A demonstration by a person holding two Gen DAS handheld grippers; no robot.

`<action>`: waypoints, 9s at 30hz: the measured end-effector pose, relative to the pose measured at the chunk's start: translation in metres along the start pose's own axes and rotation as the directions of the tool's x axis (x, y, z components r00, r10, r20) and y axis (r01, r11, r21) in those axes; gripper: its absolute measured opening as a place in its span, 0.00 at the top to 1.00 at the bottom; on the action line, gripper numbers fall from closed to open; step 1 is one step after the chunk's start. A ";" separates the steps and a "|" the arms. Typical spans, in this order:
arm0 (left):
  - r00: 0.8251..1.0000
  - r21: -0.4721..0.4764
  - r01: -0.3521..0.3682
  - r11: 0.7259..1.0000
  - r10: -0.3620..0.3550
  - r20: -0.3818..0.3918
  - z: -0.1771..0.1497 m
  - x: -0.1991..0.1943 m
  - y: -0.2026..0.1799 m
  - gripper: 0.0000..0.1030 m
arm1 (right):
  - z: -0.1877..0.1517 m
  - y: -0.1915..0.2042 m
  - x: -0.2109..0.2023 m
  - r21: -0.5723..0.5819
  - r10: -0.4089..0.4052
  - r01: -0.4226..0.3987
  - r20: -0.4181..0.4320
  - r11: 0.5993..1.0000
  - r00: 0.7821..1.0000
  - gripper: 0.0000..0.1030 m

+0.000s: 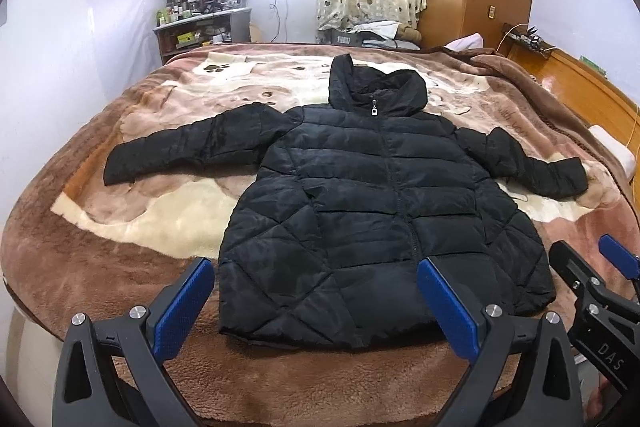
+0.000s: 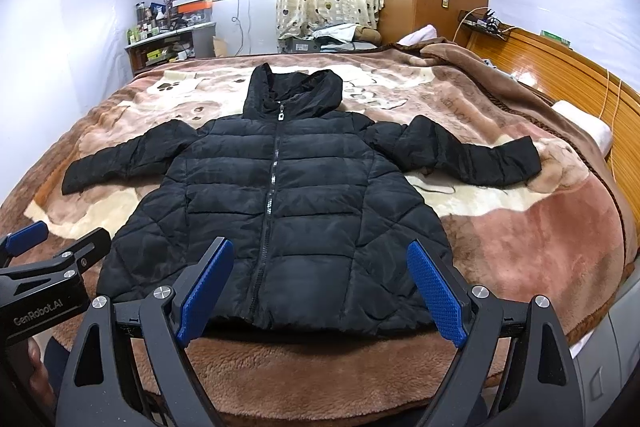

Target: Fold large clothes

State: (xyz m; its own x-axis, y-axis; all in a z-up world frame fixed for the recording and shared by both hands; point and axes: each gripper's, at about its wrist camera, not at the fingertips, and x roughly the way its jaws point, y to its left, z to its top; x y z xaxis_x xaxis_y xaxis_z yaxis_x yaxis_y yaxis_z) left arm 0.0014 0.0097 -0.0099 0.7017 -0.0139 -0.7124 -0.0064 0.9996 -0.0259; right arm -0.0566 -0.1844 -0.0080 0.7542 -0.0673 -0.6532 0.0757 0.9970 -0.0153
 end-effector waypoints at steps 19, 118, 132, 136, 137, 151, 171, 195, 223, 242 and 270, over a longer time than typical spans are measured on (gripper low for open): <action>1.000 -0.017 0.017 1.000 -0.017 -0.009 -0.004 0.002 0.002 0.00 | -0.004 -0.002 0.003 0.002 -0.005 0.005 -0.008 1.000 1.000 0.14; 0.925 0.071 0.341 0.937 -0.321 -0.202 0.113 0.280 -0.115 0.00 | 0.137 -0.352 0.212 0.451 -0.313 0.249 0.072 0.857 0.947 0.92; 0.942 0.046 0.318 0.947 -0.311 -0.126 0.136 0.246 -0.072 0.00 | 0.205 -0.165 0.194 0.116 0.064 -0.094 0.235 0.989 0.970 0.92; 0.945 0.024 0.313 0.949 -0.309 -0.109 0.141 0.241 -0.054 0.00 | 0.204 -0.119 0.207 0.043 0.133 -0.146 0.225 0.988 0.965 0.92; 0.944 0.018 0.315 0.949 -0.311 -0.112 0.142 0.240 -0.049 0.00 | 0.202 -0.106 0.210 0.023 0.154 -0.163 0.217 0.986 0.964 0.92; 0.961 -0.112 0.254 0.961 -0.264 -0.081 0.141 0.233 0.025 0.00 | 0.166 0.011 0.249 -0.013 0.385 -0.385 0.067 0.923 0.920 0.92; 0.961 -0.180 0.230 0.956 -0.252 -0.115 0.130 0.252 0.065 0.00 | 0.119 0.085 0.328 0.070 0.486 -0.483 -0.227 0.873 0.844 0.90; 0.904 -0.229 0.314 0.921 -0.364 -0.225 0.170 0.338 0.004 0.01 | 0.152 -0.119 0.287 0.209 0.159 -0.124 -0.157 0.970 0.975 0.37; 0.966 -0.202 0.084 0.976 -0.130 -0.226 0.165 0.360 0.005 0.86 | 0.118 -0.142 0.313 0.221 0.082 -0.047 -0.153 0.974 0.985 0.37; 0.951 -0.154 0.090 0.984 -0.131 -0.281 0.152 0.372 -0.002 0.51 | 0.111 -0.145 0.358 0.193 -0.032 0.092 -0.292 0.977 0.956 0.33; 0.981 -0.657 -0.180 0.732 0.082 -0.177 0.102 0.275 0.293 0.17 | 0.091 0.037 0.253 0.036 0.293 -0.292 -0.191 0.956 0.937 0.25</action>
State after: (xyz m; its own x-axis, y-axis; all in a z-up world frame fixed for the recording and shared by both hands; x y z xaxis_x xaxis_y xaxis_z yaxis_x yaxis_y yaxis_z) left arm 0.2656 0.3011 -0.1419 0.5614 0.0640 -0.8251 -0.5988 0.7196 -0.3516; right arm 0.1957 -0.1675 -0.1050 0.6044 0.2365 -0.7608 -0.1242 0.9712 0.2032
